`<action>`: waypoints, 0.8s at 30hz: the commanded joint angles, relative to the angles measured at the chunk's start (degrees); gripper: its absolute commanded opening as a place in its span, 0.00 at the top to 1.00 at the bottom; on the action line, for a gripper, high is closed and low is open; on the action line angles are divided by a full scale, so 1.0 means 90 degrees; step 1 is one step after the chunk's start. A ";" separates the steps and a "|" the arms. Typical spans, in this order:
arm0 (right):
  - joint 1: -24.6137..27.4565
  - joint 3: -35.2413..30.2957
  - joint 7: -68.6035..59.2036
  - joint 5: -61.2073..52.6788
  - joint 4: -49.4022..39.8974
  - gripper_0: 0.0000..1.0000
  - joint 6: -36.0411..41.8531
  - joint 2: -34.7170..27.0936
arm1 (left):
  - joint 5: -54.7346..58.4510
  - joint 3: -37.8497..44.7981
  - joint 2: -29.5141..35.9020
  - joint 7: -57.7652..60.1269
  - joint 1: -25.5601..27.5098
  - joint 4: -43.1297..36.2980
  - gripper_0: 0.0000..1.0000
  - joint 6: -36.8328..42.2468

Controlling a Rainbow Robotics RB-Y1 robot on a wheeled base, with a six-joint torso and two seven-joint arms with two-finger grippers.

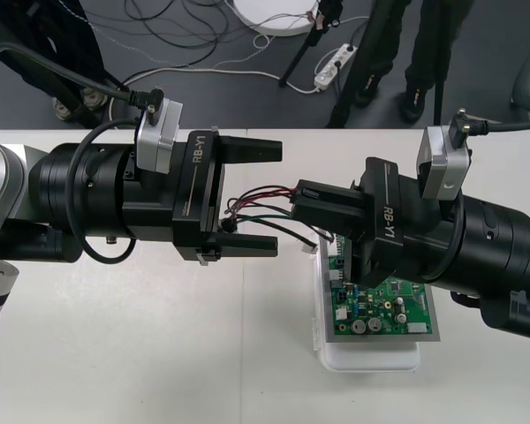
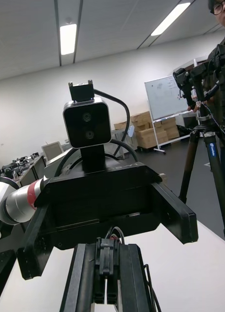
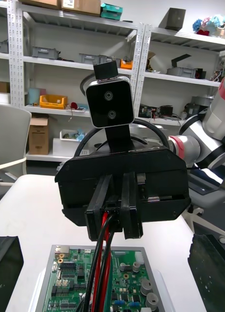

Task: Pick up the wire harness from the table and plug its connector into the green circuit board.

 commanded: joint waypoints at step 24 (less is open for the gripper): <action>-0.0404 0.0322 0.0228 0.0023 -0.0063 1.00 0.0219 -0.0115 | 0.0155 0.0152 -0.0209 0.0329 -0.0251 -0.0068 0.00 0.0237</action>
